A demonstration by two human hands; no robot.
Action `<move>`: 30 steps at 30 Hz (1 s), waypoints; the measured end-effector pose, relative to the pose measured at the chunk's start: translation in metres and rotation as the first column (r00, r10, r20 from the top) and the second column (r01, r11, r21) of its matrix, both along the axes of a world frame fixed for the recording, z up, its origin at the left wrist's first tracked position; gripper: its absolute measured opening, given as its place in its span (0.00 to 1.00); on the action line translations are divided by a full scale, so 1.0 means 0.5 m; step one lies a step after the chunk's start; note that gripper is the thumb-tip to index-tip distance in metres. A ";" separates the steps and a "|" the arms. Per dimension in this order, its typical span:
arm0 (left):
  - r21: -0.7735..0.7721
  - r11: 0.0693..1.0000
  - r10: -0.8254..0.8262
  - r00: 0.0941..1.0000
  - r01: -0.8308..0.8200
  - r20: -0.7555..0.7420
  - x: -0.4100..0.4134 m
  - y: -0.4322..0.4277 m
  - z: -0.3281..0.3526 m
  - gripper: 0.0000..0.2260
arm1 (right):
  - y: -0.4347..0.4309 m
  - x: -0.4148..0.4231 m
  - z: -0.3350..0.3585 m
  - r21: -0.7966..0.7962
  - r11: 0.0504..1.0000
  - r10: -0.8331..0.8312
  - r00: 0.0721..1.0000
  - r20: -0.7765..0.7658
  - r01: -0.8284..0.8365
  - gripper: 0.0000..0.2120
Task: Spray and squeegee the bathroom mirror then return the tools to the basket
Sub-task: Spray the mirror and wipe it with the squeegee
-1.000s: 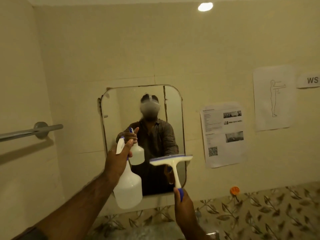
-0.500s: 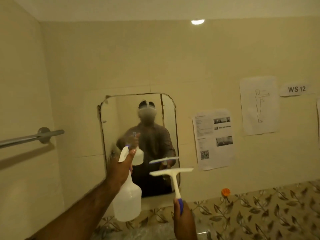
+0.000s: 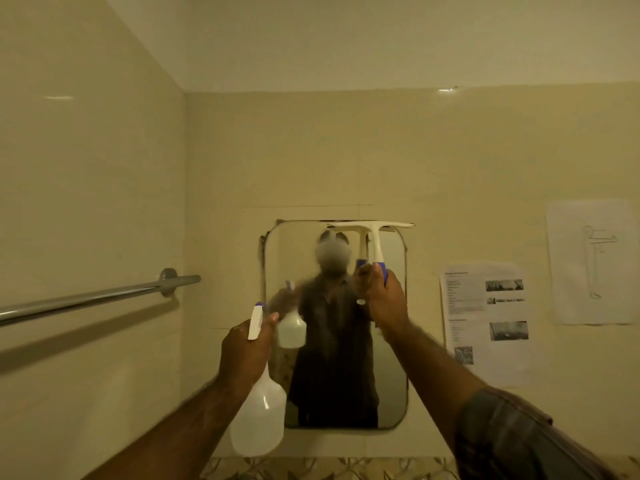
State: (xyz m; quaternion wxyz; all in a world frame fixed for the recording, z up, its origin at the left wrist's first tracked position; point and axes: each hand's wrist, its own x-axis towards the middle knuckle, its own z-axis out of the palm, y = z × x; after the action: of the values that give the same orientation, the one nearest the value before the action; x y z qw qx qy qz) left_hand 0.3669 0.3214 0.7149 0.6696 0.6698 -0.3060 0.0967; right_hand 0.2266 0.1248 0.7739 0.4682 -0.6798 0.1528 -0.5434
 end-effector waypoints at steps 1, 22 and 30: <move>-0.015 1.000 0.016 1.000 -0.016 -0.012 0.008 0.007 0.002 0.18 | 0.004 0.013 0.006 -0.009 1.000 -0.030 0.999 -0.015 0.030 0.24; -0.066 0.997 0.050 0.997 -0.047 0.054 0.125 0.063 -0.039 0.20 | 0.074 0.264 -0.026 -0.208 0.974 -0.132 0.975 -0.180 0.094 0.17; -0.046 0.998 0.051 0.998 -0.049 0.032 0.124 0.071 -0.071 0.20 | 0.099 0.249 -0.314 0.012 0.999 -0.037 0.947 -0.318 0.043 0.02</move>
State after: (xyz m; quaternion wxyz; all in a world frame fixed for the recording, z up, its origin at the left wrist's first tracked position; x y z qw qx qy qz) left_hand 0.4291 0.3568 0.6793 0.6765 0.6604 -0.2981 0.1315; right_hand 0.3511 0.1741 0.6169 0.4326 -0.7508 0.2449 -0.4349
